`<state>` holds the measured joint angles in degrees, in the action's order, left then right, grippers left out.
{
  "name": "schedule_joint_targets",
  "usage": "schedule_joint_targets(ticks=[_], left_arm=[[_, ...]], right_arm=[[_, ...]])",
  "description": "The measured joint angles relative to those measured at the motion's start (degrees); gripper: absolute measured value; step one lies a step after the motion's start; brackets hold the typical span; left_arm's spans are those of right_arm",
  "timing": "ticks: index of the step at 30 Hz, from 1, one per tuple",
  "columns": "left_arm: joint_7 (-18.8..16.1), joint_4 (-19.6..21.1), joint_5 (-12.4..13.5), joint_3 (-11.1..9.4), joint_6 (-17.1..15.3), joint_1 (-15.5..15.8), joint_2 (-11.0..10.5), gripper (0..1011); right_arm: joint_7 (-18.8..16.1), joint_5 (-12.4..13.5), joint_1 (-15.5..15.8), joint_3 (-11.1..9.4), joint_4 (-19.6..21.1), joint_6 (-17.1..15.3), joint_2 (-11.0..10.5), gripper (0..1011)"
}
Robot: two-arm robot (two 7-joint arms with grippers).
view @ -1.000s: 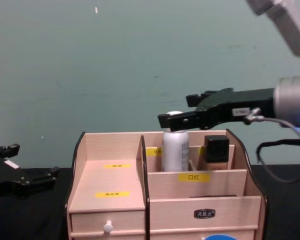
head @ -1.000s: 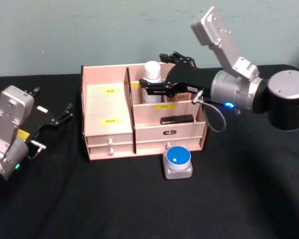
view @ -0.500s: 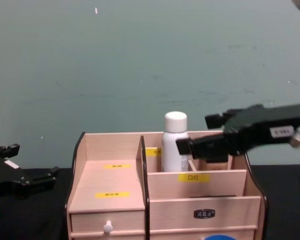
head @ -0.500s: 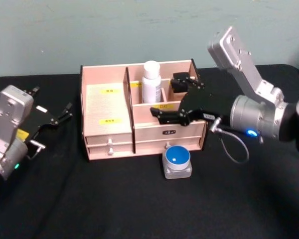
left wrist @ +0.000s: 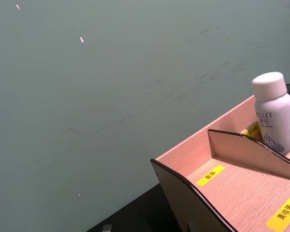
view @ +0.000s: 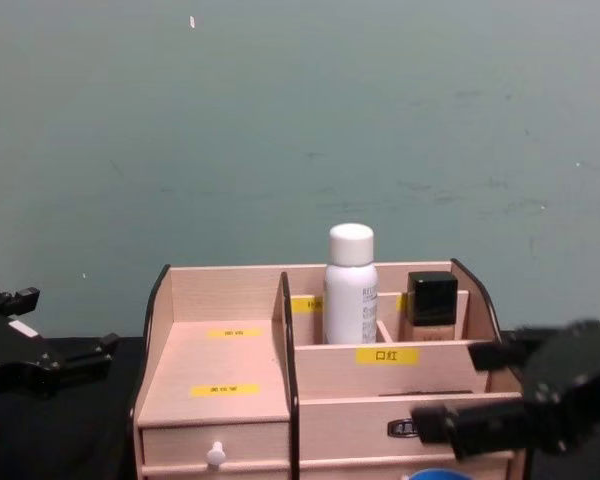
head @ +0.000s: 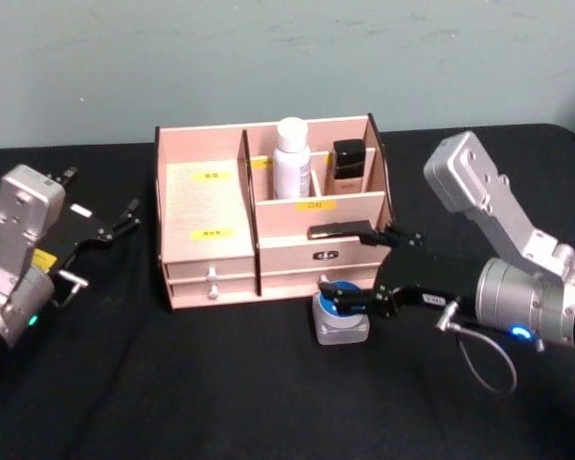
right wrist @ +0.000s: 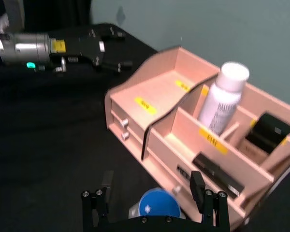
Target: Pick up the facial cleanser and watermelon frost from the table and place them into the tiered storage box.
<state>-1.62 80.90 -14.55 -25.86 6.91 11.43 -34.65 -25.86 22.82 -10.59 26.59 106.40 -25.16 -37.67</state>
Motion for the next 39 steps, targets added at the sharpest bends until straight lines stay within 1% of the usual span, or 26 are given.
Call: schedule_joint_targets(ticks=[5, 13, 19, 27, 39], left_arm=[[0.0, 0.0, 0.0, 0.0, 0.0, 0.0, 0.0, 1010], [0.0, 0.0, 0.0, 0.0, 0.0, 0.0, 0.0, 1010], [0.0, 0.0, 0.0, 0.0, 0.0, 0.0, 0.0, 1010], [0.0, 0.0, 0.0, 0.0, 0.0, 0.0, 0.0, 1010], [0.0, 0.0, 0.0, 0.0, 0.0, 0.0, 0.0, 1010]], right_arm=[[1.1, -0.1, 2.0, -0.2, 0.3, -1.2, -1.2, 1003], [1.6, -0.9, 3.1, -0.2, 0.0, -2.6, -1.4, 1003], [1.5, -1.5, 3.3, 0.0, -0.9, -3.4, -1.0, 1003], [1.1, -2.1, 3.0, 0.4, -2.8, -3.5, -0.3, 1003], [0.0, -3.2, 1.7, 1.5, -6.3, -2.5, 1.4, 1002]])
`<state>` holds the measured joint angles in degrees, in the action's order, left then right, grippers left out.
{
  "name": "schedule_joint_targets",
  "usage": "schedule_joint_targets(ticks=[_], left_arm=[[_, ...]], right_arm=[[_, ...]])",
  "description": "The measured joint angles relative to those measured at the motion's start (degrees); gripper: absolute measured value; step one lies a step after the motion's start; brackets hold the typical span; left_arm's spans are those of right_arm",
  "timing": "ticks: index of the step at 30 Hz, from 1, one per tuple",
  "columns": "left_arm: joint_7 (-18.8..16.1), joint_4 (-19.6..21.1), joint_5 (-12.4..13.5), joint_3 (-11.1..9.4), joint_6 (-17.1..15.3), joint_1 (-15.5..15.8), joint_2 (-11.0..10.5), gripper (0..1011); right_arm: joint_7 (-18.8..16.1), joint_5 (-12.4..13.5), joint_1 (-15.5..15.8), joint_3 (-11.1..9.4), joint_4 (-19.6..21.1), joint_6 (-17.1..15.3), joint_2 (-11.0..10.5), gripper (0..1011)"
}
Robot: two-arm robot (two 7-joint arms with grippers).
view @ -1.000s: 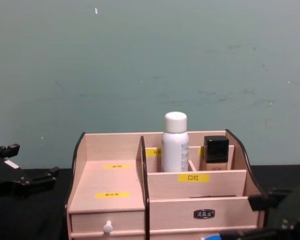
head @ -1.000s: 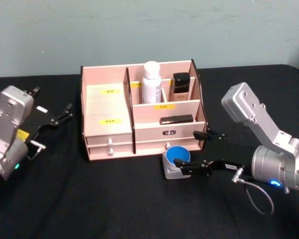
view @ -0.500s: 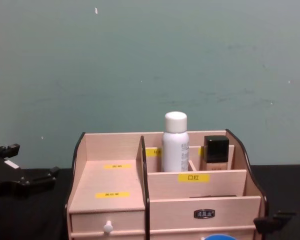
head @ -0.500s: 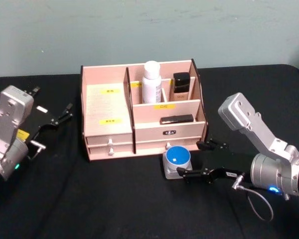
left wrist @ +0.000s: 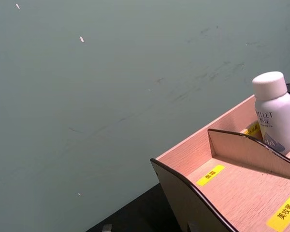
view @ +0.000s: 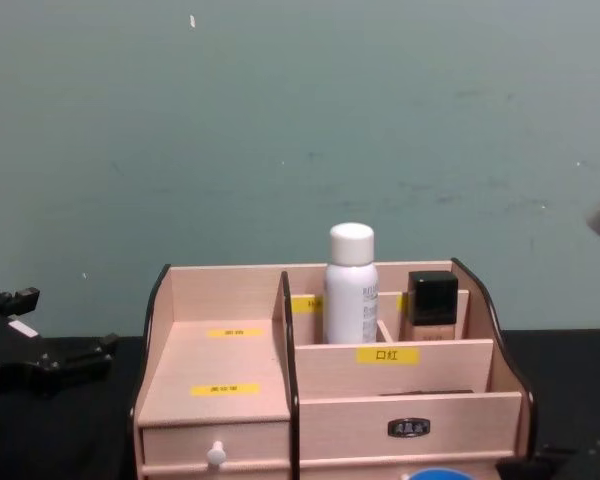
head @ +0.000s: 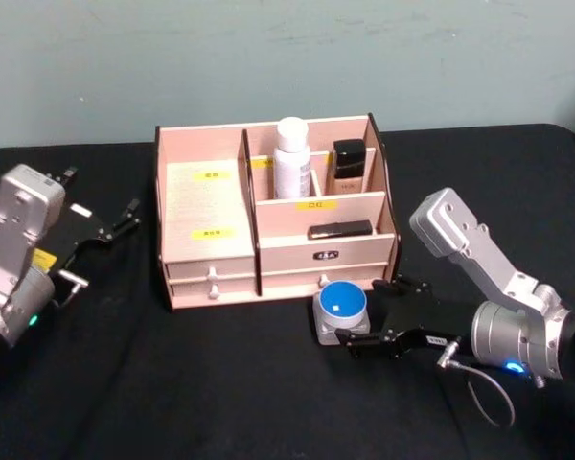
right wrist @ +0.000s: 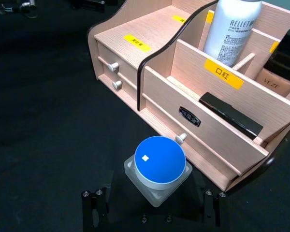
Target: Pick up the facial cleanser and watermelon frost from the table and place them into the tiered storage box.
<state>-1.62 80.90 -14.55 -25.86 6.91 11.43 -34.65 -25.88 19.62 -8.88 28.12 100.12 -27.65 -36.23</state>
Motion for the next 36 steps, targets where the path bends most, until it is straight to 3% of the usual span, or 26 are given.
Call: schedule_joint_targets(ticks=[36], left_arm=[[0.0, 0.0, 0.0, 0.0, 0.0, 0.0, 0.0, 1009]], right_arm=[[-1.9, -4.5, -3.9, 2.8, -8.1, 4.2, 5.1, 1003]])
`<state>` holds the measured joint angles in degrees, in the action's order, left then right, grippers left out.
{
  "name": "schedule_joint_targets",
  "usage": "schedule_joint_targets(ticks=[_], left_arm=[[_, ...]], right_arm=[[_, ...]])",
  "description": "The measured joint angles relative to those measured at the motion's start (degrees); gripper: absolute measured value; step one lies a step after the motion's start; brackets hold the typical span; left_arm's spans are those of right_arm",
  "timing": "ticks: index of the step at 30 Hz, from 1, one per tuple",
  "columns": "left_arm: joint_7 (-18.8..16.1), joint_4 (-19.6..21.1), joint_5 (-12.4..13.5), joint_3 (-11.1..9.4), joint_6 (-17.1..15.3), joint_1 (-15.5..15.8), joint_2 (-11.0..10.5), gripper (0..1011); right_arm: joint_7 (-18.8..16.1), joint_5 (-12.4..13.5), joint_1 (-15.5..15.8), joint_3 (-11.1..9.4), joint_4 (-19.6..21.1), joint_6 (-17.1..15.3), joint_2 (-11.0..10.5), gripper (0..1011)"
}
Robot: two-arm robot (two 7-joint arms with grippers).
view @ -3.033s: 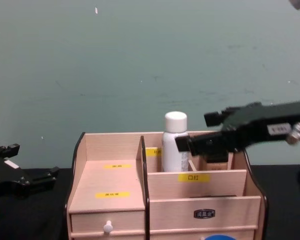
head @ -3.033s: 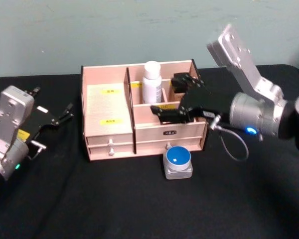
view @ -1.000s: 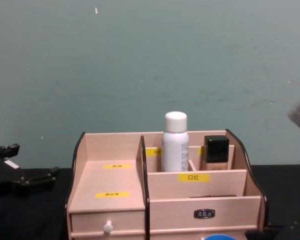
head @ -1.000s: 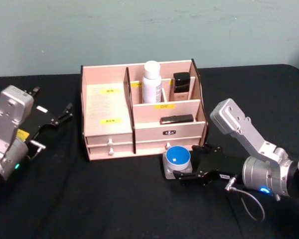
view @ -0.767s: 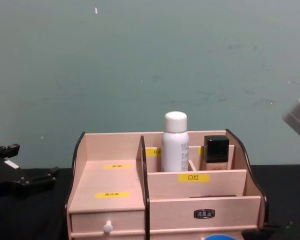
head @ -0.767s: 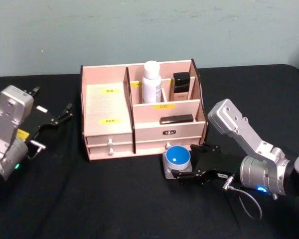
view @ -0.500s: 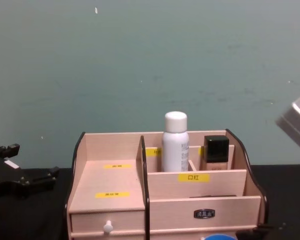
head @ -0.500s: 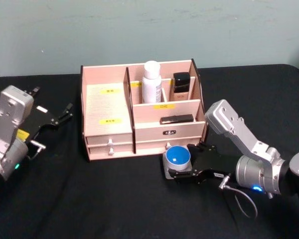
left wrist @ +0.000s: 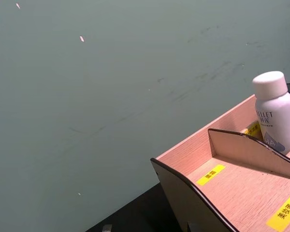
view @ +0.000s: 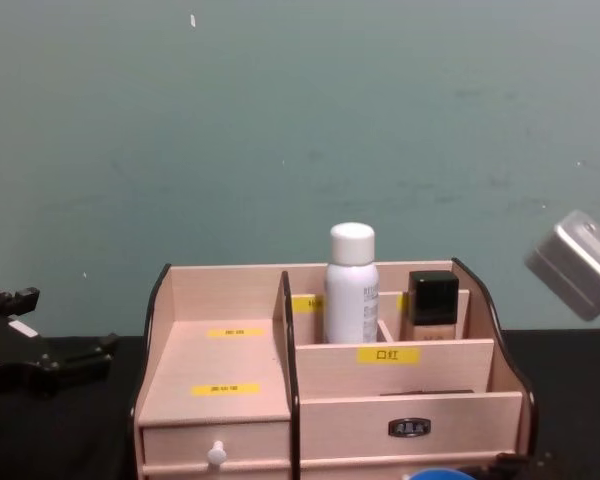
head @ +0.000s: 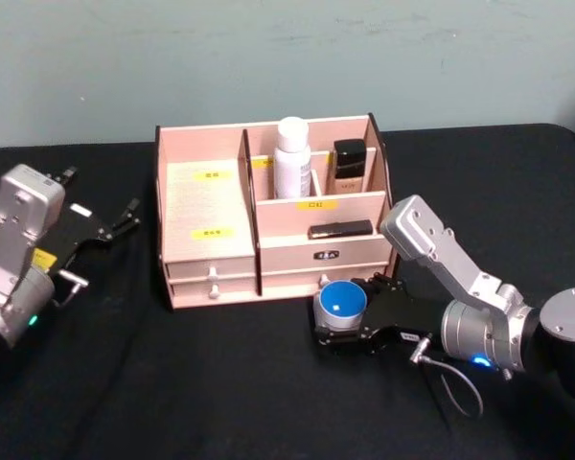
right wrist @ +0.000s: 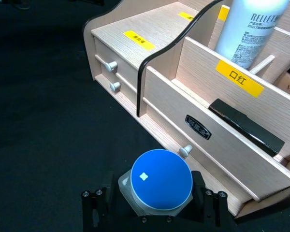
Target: Pick up the facial cleanser and watermelon frost from the table and place them into the tiered storage box.
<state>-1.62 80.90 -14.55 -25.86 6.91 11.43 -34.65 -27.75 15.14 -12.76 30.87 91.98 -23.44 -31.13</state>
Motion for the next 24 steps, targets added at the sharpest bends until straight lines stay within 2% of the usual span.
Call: schedule_joint_targets(ticks=[5, 13, 14, 24], left_arm=[[0.0, 0.0, 0.0, 0.0, 0.0, 0.0, 0.0, 1010], [0.0, 0.0, 0.0, 0.0, 0.0, 0.0, 0.0, 1010], [0.0, 0.0, 0.0, 0.0, 0.0, 0.0, 0.0, 1010], [0.0, 0.0, 0.0, 0.0, 0.0, 0.0, 0.0, 1010]], right_arm=[[0.0, 0.1, 0.1, -0.1, 0.2, 0.0, -0.1, 1003], [0.1, 0.2, 0.2, -0.2, 0.4, -0.1, -0.2, 865], [0.1, 0.2, 0.2, -0.2, 0.4, -0.1, -0.2, 823], [0.1, 0.4, 0.3, -0.2, 0.5, -0.1, -0.3, 728]])
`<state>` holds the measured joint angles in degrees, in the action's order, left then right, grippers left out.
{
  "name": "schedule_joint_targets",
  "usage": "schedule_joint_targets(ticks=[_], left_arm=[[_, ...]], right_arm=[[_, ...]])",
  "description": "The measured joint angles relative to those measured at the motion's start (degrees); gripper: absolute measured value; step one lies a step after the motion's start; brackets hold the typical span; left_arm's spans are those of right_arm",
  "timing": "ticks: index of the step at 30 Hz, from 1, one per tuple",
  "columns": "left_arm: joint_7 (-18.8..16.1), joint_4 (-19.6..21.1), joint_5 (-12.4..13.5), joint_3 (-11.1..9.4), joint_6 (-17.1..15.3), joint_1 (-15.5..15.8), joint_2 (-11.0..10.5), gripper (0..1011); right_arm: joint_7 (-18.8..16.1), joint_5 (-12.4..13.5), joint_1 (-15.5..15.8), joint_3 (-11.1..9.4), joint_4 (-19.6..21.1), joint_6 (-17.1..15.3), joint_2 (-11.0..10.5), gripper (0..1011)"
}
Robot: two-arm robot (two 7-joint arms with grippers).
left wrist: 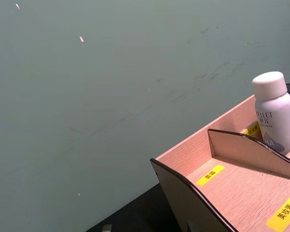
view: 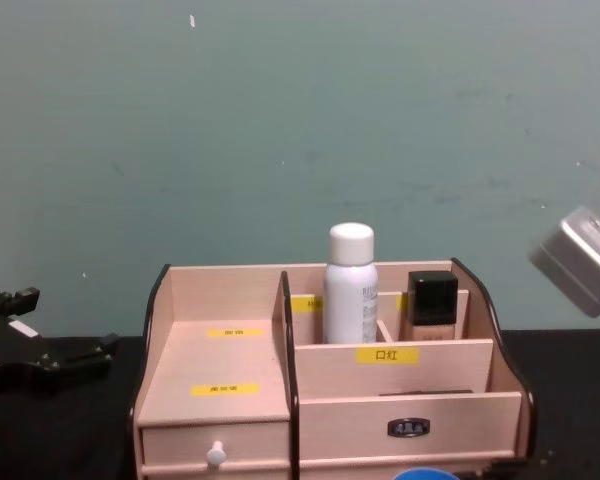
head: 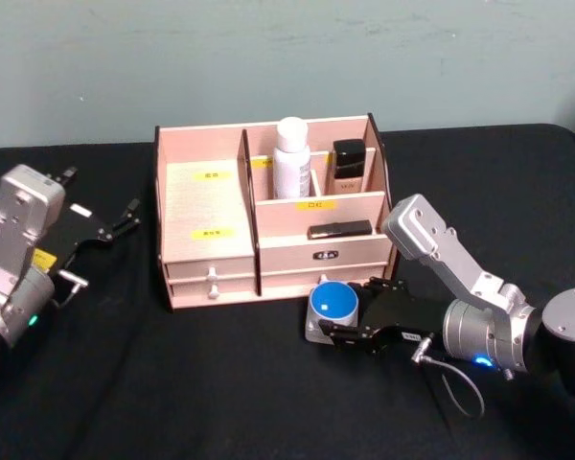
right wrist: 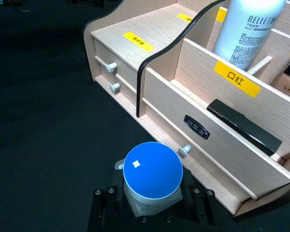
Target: Pick up the facial cleanser and watermelon frost from the table and place them into the tiered storage box.
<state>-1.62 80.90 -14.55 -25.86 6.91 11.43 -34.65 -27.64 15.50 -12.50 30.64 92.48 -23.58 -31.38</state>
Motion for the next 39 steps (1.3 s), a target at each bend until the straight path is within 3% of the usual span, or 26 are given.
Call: schedule_joint_targets(ticks=[21, 39], left_arm=[[0.0, 0.0, 0.0, 0.0, 0.0, 0.0, 0.0, 1010], [0.0, 0.0, 0.0, 0.0, 0.0, 0.0, 0.0, 1010]], right_arm=[[0.0, 0.1, 0.1, -0.1, 0.0, 0.0, 0.0, 717], [-1.4, 2.0, -0.2, -1.2, 1.1, 1.6, -0.2, 717]])
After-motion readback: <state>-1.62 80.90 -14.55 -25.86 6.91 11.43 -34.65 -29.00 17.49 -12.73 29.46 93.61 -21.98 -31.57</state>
